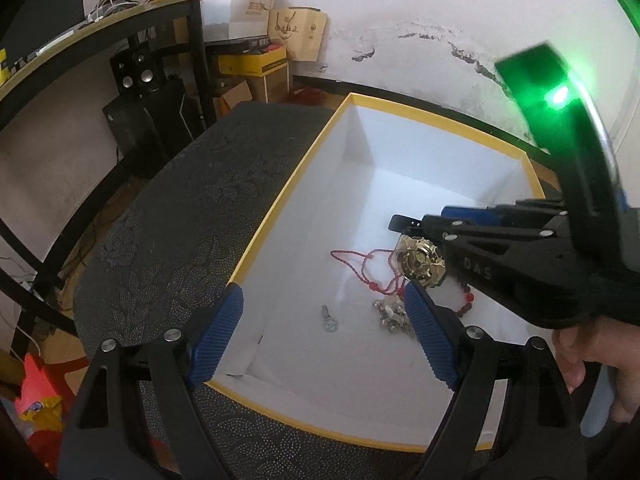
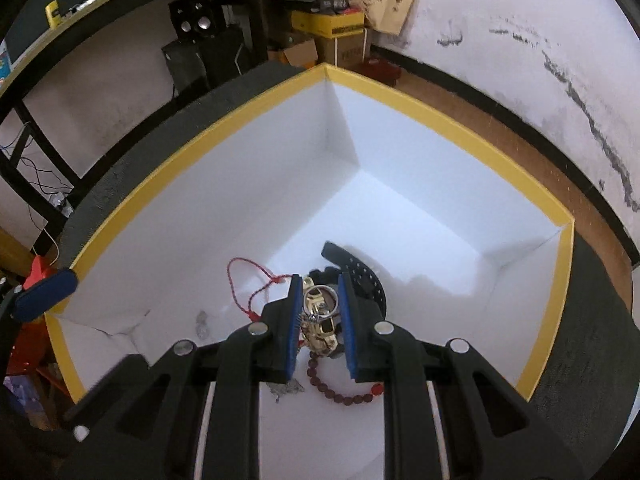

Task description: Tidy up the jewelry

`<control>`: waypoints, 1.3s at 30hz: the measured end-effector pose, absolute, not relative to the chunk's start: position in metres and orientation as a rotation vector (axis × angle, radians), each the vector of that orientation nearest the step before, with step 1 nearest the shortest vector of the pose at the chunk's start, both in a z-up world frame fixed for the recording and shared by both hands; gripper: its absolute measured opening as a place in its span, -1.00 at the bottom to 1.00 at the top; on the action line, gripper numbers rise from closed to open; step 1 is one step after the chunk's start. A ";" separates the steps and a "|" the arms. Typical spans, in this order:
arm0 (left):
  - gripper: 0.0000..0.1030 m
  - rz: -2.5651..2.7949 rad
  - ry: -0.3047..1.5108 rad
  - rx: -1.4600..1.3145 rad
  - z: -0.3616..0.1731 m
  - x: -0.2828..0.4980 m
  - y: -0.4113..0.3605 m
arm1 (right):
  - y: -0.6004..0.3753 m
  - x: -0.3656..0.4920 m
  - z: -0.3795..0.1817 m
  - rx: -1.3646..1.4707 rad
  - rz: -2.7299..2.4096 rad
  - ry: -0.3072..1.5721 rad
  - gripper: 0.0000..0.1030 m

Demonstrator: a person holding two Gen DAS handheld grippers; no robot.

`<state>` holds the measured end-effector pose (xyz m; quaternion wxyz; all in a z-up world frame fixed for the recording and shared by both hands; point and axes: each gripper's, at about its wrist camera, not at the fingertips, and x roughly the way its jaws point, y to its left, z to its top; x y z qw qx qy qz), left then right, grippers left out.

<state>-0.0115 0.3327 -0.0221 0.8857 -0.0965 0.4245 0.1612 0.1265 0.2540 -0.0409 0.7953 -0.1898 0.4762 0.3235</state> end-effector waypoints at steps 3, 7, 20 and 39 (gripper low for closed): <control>0.57 0.332 0.876 -0.206 -0.020 -0.013 0.334 | 0.255 0.131 -0.045 -0.400 0.678 1.053 -0.64; 0.57 0.333 0.875 -0.210 -0.020 -0.014 0.335 | 0.253 0.132 -0.046 -0.385 0.679 1.055 -0.64; 0.57 0.337 0.860 -0.205 -0.017 -0.009 0.330 | 0.225 0.121 -0.019 -0.313 0.703 0.945 0.47; 0.62 0.206 0.782 -0.127 0.005 0.021 0.232 | -0.006 0.083 0.037 -0.117 0.440 0.740 0.64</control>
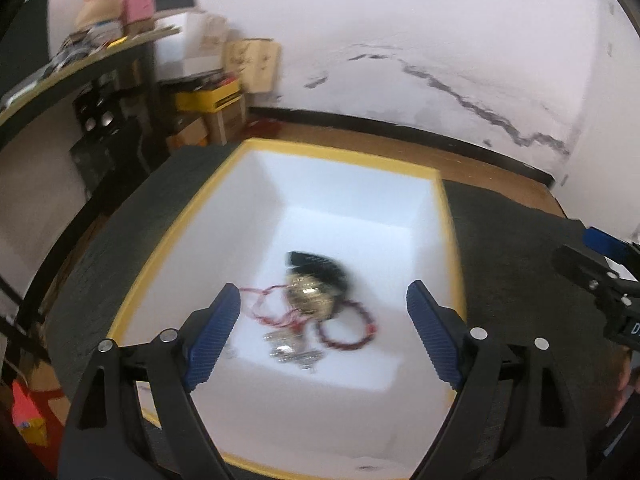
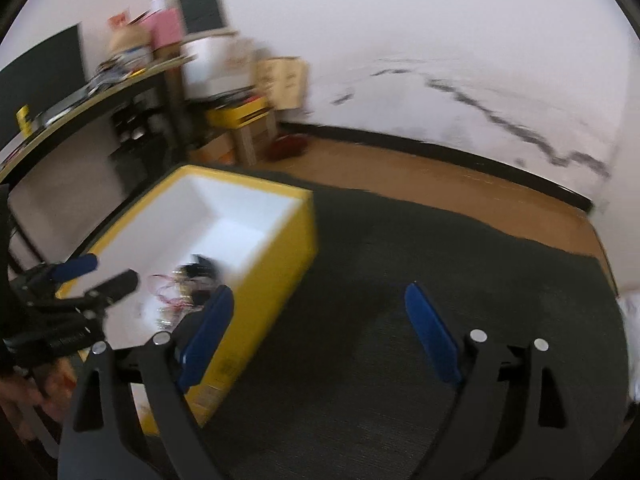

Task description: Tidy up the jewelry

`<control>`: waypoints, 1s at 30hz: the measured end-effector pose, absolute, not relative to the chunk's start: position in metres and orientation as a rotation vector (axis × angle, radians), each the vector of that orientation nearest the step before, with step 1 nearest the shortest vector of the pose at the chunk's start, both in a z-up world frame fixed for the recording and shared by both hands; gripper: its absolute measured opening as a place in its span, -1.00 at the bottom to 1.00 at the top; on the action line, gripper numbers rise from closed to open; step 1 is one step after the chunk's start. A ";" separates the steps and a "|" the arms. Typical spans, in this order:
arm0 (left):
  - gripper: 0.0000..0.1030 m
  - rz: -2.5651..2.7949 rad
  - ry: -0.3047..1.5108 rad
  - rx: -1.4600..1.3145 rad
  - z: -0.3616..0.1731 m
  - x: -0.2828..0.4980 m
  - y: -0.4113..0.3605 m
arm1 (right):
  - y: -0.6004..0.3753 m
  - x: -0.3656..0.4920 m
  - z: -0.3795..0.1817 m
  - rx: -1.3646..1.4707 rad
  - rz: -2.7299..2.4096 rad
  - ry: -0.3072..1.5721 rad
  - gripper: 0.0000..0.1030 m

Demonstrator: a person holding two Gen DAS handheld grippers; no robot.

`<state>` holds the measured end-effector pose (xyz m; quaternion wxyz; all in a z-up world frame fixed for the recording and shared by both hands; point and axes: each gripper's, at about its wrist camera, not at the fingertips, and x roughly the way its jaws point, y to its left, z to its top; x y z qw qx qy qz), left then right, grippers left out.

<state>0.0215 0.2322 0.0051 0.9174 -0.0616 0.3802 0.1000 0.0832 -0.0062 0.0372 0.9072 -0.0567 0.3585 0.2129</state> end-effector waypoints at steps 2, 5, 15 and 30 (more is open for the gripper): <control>0.62 0.180 0.781 -0.104 0.006 0.027 0.213 | -0.039 0.080 0.035 -0.091 0.391 0.735 0.64; 0.62 0.136 0.777 -0.058 0.006 0.037 0.177 | -0.080 0.078 0.031 -0.060 0.324 0.738 0.64; 0.62 0.014 0.772 0.030 0.002 0.062 0.076 | -0.182 0.069 0.024 0.010 0.199 0.721 0.64; 0.67 -0.083 0.752 0.049 -0.007 0.079 -0.027 | -0.248 0.068 -0.001 0.012 0.079 0.749 0.65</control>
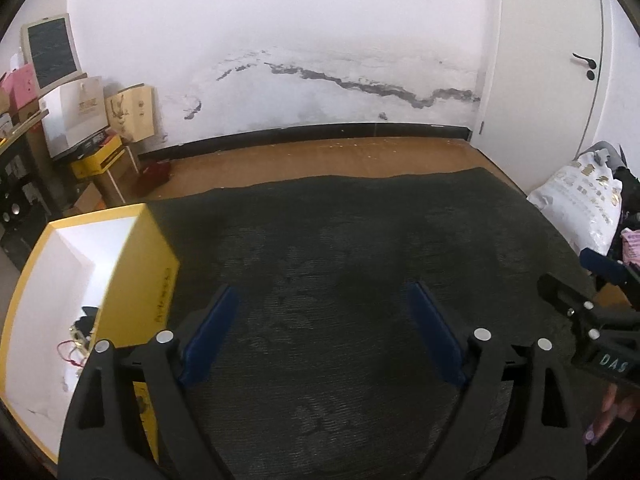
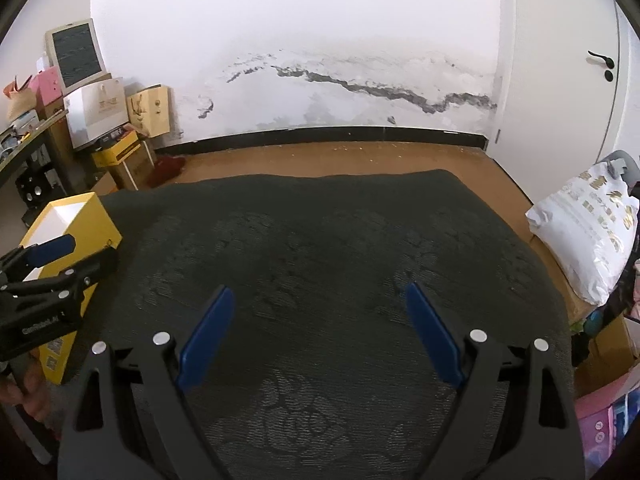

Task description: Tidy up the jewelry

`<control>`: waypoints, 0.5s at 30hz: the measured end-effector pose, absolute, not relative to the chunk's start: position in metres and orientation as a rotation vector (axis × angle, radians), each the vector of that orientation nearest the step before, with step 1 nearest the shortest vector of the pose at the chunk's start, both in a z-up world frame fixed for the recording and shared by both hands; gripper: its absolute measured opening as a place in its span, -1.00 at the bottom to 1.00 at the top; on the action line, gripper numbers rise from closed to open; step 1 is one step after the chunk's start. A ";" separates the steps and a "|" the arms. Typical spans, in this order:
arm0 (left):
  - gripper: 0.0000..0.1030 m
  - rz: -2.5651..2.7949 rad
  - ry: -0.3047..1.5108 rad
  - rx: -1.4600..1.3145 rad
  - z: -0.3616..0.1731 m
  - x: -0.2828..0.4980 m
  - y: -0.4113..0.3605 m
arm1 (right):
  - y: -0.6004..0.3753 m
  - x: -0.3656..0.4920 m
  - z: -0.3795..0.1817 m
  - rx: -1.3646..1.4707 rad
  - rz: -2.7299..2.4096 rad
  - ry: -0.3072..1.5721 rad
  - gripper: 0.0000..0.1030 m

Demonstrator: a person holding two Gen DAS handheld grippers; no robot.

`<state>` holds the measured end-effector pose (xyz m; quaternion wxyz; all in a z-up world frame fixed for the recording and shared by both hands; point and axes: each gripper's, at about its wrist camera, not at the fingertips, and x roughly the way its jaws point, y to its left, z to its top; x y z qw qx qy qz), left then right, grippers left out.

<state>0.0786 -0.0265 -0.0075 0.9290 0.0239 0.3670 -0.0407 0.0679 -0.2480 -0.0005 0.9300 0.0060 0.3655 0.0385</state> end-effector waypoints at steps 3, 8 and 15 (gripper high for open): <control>0.67 -0.088 0.753 0.048 -0.010 0.081 -0.035 | -0.254 0.072 -0.006 0.009 0.067 0.751 0.70; 0.67 -0.078 0.771 0.053 -0.019 0.089 -0.041 | -0.259 0.081 -0.011 0.022 0.063 0.768 0.71; 0.73 -0.051 0.784 0.036 -0.026 0.098 -0.035 | -0.263 0.089 -0.018 0.022 0.067 0.781 0.71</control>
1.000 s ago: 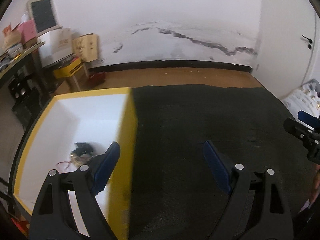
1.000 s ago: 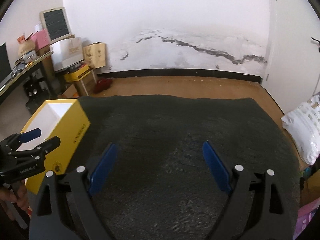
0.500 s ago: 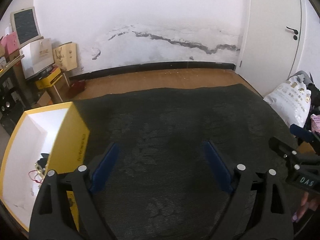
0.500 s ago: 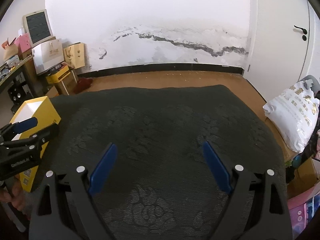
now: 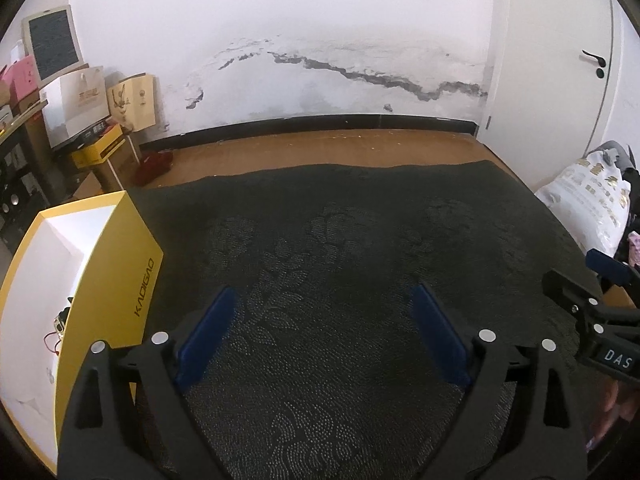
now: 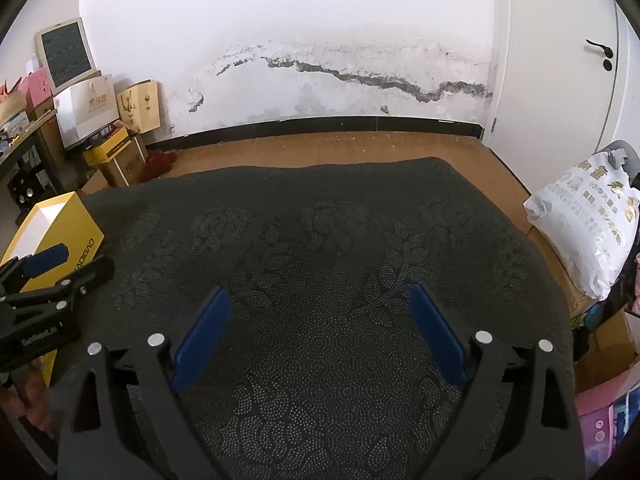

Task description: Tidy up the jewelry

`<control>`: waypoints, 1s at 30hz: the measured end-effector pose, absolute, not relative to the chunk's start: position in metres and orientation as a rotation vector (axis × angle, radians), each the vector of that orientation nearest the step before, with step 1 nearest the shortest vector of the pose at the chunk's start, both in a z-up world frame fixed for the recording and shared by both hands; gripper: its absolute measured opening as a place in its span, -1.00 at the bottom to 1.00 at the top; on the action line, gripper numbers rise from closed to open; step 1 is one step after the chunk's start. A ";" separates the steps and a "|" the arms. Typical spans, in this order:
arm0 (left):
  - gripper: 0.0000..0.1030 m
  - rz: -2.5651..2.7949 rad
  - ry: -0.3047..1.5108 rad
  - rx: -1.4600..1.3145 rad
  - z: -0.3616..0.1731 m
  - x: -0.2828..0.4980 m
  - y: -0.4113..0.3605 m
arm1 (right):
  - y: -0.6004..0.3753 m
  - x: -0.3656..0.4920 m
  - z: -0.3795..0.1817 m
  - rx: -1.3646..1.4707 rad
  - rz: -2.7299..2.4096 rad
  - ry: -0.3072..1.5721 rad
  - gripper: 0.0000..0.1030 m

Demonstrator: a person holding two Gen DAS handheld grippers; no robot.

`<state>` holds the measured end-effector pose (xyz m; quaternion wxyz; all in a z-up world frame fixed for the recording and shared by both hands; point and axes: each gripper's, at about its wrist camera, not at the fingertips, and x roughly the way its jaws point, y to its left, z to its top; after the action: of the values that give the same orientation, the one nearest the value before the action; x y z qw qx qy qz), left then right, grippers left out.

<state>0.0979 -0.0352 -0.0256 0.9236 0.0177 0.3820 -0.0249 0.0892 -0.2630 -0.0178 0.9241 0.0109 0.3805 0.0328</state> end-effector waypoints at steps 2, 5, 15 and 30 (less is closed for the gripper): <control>0.73 -0.051 0.788 0.028 -0.027 0.100 -0.034 | -0.262 0.090 -0.018 0.022 0.071 0.783 0.71; 0.73 -0.051 0.799 0.025 -0.030 0.102 -0.032 | -0.262 0.091 -0.019 0.022 0.072 0.786 0.71; 0.86 -0.062 0.801 0.021 -0.031 0.104 -0.031 | -0.261 0.095 -0.023 0.021 0.075 0.800 0.72; 0.88 -0.062 0.790 -0.016 -0.030 0.103 -0.026 | -0.259 0.093 -0.025 0.023 0.079 0.800 0.72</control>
<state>0.1030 -0.0261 -0.0303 0.9225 -0.0076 0.3849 -0.0301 0.0933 -0.2592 -0.0246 0.9203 0.0110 0.3891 0.0383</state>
